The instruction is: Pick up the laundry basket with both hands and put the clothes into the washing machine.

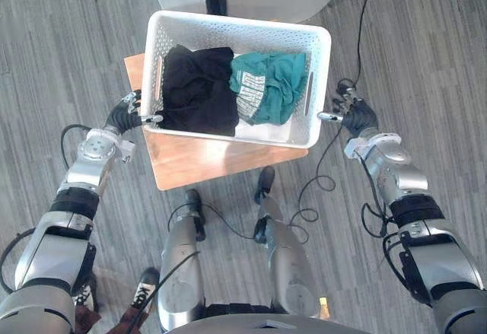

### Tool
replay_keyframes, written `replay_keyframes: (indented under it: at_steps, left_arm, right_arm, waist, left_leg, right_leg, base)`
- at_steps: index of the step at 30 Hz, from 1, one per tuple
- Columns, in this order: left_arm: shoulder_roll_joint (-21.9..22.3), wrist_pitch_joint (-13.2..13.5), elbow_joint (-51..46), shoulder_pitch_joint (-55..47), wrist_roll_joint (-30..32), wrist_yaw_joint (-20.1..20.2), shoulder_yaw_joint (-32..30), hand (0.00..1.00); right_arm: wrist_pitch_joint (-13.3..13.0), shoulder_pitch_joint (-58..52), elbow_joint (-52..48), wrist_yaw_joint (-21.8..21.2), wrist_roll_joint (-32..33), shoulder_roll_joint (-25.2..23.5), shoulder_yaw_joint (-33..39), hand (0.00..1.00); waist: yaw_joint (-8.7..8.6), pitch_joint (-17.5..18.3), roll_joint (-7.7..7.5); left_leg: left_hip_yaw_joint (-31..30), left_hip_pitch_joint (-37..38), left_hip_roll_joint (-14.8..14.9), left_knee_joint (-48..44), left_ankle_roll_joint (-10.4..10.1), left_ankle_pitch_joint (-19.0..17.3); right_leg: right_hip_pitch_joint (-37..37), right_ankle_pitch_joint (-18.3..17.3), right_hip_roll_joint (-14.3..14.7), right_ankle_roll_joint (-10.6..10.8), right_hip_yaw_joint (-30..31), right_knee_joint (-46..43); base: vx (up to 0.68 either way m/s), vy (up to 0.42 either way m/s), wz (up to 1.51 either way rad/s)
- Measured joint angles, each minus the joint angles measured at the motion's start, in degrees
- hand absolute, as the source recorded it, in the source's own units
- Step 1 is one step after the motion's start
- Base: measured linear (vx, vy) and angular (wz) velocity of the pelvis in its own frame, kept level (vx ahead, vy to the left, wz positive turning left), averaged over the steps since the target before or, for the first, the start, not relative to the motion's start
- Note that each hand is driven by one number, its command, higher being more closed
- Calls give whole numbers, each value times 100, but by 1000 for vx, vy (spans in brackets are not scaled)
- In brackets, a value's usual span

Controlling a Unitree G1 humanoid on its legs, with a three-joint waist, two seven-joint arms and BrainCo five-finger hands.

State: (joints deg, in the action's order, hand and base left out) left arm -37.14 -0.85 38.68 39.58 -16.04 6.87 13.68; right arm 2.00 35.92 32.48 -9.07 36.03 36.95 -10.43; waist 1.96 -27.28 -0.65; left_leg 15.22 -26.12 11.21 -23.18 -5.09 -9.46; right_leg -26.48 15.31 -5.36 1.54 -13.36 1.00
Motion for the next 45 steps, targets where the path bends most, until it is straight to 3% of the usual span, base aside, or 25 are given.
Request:
replay_keyframes:
  at_steps: [3,11,22,26,28,32,38,45]
  left_arm:
    - [-258,18,-20,279,-163,151,379,0]
    - [-581,70,21,644,-413,137,1126,0]
    - [-455,88,492,815,-416,108,1379,0]
    - [-281,94,745,856,-519,103,1347,0]
    - [-40,94,1058,922,-525,100,1344,0]
    - [217,94,1397,1016,-523,104,1297,0]
    - [565,73,1724,1038,-509,107,802,0]
    - [939,-5,1816,1042,-389,112,194,0]
  right_arm:
    - [177,306,-1,-278,240,270,-550,0]
    - [331,859,75,-721,532,779,-2025,0]
    - [576,1762,537,-1093,634,1100,-3612,0]
    - [682,2128,830,-1178,400,1044,-3921,0]
    - [690,2366,1354,-1161,166,791,-4022,0]
    - [666,2586,2209,-1155,-258,345,-3753,0]
    - [569,2610,3136,-873,-1039,-443,-1873,0]
    - [570,2301,3226,-455,-1626,-954,412,0]
  waist:
    - [8,13,4]
    - [32,35,28]
    - [39,279,23]
    - [64,287,25]
    - [91,288,27]
    - [88,293,31]
    - [30,313,66]
    - [35,425,266]
  left_leg:
    - [71,-189,145,-170,-21,-71]
    - [463,-240,546,-295,-98,-50]
    - [467,-273,553,-248,-143,-13]
    - [475,-218,547,-254,-144,4]
    - [486,-97,541,-248,-146,11]
    - [419,-64,502,-269,-127,39]
    - [386,-67,408,-233,-100,137]
    - [356,-55,325,-95,-106,264]
  right_leg:
    - [-134,29,84,-39,12,-4]
    - [-166,19,235,-69,-39,4]
    - [-152,66,272,-131,-55,164]
    - [-113,83,271,-152,-43,163]
    - [-13,89,273,-160,-24,163]
    - [49,108,252,-186,-34,163]
    - [47,125,178,-209,-52,172]
    - [46,129,135,-208,-117,227]
  base:
    - [2,-16,-14]
    - [19,-22,-1]
    - [0,0,0]
    - [-1,2,-1]
    - [-3,4,-2]
    - [-24,9,4]
    - [-44,15,5]
    - [-18,12,4]
